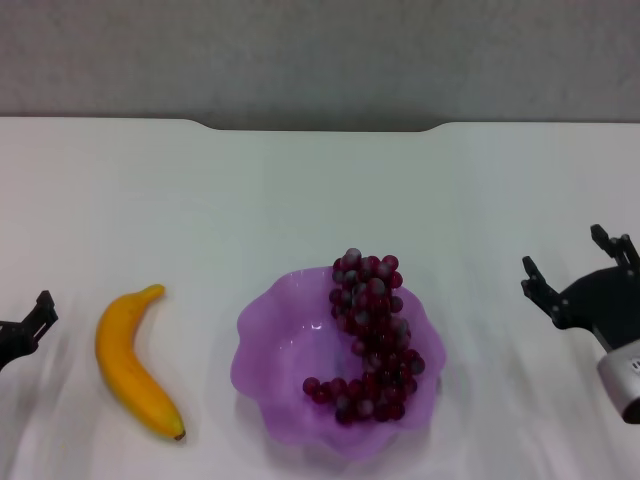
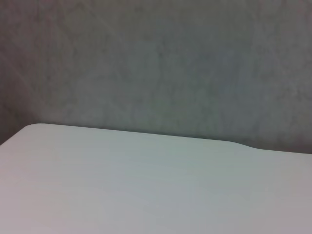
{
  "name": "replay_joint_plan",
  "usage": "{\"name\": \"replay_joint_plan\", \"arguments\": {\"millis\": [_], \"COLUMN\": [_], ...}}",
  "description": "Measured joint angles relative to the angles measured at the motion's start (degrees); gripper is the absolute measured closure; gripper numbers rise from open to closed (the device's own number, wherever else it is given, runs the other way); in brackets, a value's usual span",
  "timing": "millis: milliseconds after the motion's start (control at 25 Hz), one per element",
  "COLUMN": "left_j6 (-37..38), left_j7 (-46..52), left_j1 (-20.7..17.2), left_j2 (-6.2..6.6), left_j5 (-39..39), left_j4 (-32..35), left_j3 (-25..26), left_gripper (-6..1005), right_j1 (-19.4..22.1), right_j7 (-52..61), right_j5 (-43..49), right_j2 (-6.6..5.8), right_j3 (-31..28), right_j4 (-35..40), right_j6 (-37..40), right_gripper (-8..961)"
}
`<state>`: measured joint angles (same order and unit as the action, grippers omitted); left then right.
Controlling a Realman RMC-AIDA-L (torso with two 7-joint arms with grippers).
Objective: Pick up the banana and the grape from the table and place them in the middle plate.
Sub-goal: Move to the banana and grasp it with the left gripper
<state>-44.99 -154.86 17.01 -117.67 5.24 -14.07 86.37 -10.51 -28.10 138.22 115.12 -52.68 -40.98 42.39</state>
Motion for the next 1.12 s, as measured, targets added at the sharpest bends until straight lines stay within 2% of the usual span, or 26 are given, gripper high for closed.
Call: {"name": "replay_joint_plan", "arguments": {"millis": [240, 440, 560, 640, 720, 760, 840, 880, 920, 960, 1120], "left_j6": [0.0, 0.14, 1.1, 3.34, 12.5, 13.8, 25.22, 25.22, 30.15, 39.12, 56.25], "left_j7": [0.02, 3.85, 9.3, 10.18, 10.38, 10.39, 10.55, 10.55, 10.54, 10.57, 10.55], "left_j1": [0.15, 0.02, -2.57, -5.49, -10.71, -11.17, -14.66, -14.66, -15.83, -17.13, -16.96], "left_j2": [-0.1, 0.23, 1.24, 1.67, 1.67, 1.63, 1.33, 1.33, 1.22, 1.12, 1.06], "left_j5": [-0.03, -0.18, -0.45, -2.24, -8.91, -9.77, -15.87, -15.87, -18.02, -20.47, -20.99], "left_j4": [0.0, -1.45, -7.19, -13.91, -27.59, -28.8, -40.74, -40.74, -45.44, -52.41, -61.73], "left_j3": [-1.08, -3.26, -6.38, -7.01, -5.95, -5.87, -6.14, -6.14, -6.93, -9.01, -12.84], "left_gripper": [153, 155, 155, 156, 156, 156, 157, 159, 161, 162, 169], "right_j1": [-4.29, -6.05, -5.98, -6.02, -6.1, -6.16, -6.39, -6.49, -6.64, -6.77, -6.95], "right_j7": [9.81, 14.35, 14.71, 14.73, 14.75, 14.75, 14.76, 14.76, 14.77, 14.77, 14.79], "right_j5": [-0.04, -0.06, -0.02, 0.01, 0.01, 0.0, -0.02, -0.04, -0.04, -0.05, -0.06], "right_j2": [0.29, 0.44, 0.45, 0.42, 0.4, 0.42, 0.48, 0.49, 0.49, 0.49, 0.48], "right_j3": [4.29, 5.75, 6.39, 6.61, 6.64, 6.64, 6.66, 6.67, 6.68, 6.73, 7.33], "right_j4": [13.3, 18.31, 18.66, 18.71, 18.78, 18.82, 18.95, 18.98, 18.99, 19.0, 19.01], "right_j6": [8.15, 8.24, 8.11, 7.97, 7.88, 7.83, 7.43, 7.22, 6.89, 6.6, 6.36], "right_gripper": [60, 60, 59, 59, 59, 59, 59, 59, 59, 59, 60]}}
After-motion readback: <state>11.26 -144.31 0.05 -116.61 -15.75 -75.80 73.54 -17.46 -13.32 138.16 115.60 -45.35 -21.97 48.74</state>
